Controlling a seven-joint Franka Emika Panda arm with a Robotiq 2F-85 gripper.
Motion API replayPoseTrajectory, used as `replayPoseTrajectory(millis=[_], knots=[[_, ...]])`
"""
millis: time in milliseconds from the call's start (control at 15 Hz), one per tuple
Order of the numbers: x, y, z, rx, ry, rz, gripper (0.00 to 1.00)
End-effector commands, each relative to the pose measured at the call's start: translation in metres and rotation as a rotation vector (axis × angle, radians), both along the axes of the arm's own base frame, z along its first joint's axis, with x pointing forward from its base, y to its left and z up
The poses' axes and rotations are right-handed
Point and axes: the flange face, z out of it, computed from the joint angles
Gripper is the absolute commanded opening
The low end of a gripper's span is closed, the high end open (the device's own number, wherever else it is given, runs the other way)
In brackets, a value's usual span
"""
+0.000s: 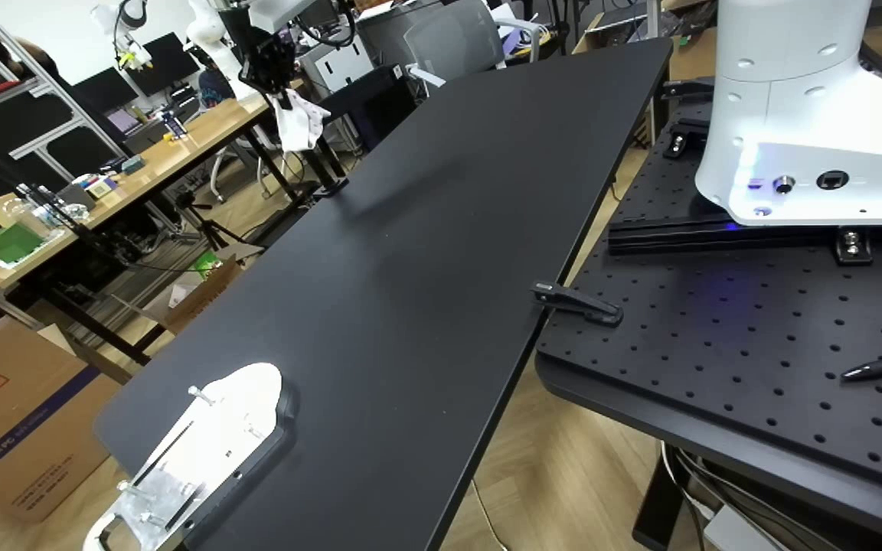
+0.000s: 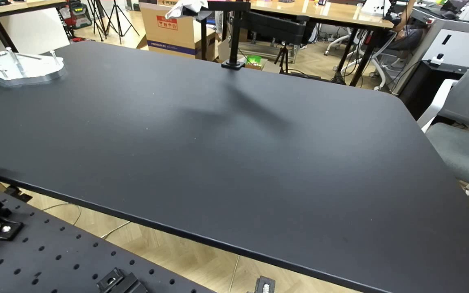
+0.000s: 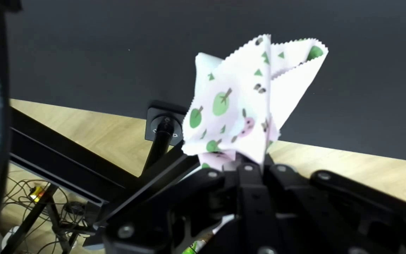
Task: Hang the white cloth on the extended black object, take it down, and hang it again
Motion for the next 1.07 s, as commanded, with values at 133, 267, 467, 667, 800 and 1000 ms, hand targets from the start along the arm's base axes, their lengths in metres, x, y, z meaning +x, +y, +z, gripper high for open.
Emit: replayPoseTrajectory(millis=[133,267,467,667,800,1000], knots=[[-0.033,-0.004,0.019,0.006,-0.022,-0.02,0.01],[-0.044,-0.008,0.025,0.006,-0.034,-0.028,0.01],[-0.062,-0.02,0.034,0.007,-0.06,-0.062,0.01],[-0.071,-0.039,0.035,0.008,-0.062,-0.101,0.01],[-0.071,-0.052,0.028,0.016,-0.047,-0.119,0.01],[-0.063,-0.062,0.016,0.019,-0.031,-0.125,0.01]])
